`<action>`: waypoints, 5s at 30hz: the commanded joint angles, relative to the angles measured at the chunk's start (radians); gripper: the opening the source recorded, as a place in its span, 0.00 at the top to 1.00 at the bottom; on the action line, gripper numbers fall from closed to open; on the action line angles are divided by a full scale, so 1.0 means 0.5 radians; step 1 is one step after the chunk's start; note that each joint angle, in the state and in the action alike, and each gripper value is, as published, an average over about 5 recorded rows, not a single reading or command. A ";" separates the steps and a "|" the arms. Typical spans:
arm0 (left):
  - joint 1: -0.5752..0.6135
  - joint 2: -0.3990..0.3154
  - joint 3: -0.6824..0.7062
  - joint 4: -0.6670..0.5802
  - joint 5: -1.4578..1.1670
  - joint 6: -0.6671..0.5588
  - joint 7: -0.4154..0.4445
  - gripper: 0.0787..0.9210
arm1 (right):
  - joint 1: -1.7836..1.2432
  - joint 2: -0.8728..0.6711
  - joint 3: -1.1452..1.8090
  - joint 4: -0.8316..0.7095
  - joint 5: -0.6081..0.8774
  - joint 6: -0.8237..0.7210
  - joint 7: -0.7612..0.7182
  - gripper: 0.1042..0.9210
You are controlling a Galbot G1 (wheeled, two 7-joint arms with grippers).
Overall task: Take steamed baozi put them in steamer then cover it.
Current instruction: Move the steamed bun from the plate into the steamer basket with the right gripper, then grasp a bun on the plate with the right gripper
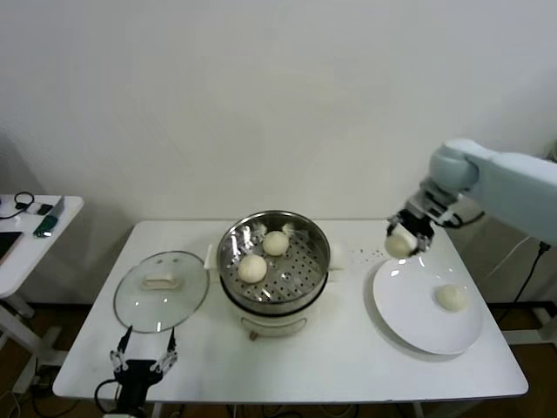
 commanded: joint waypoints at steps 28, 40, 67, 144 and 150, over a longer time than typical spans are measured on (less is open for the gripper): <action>-0.057 0.131 0.011 -0.004 -0.032 0.033 -0.004 0.12 | -0.235 1.168 -0.009 -0.047 -0.106 0.395 -0.058 0.27; -0.090 0.171 -0.016 0.035 -0.096 0.039 0.010 0.12 | -0.342 1.177 -0.042 -0.086 -0.131 0.410 -0.055 0.27; -0.092 0.155 -0.045 0.029 -0.123 0.049 0.002 0.12 | -0.339 1.107 0.057 -0.092 -0.164 0.419 -0.073 0.12; -0.070 0.041 -0.042 -0.020 -0.058 0.058 -0.011 0.12 | -1.610 -0.255 1.441 -0.983 -0.576 -0.340 0.062 0.12; -0.077 0.042 -0.039 -0.017 -0.060 0.065 -0.014 0.12 | -1.617 -0.207 1.450 -1.022 -0.618 -0.335 0.050 0.12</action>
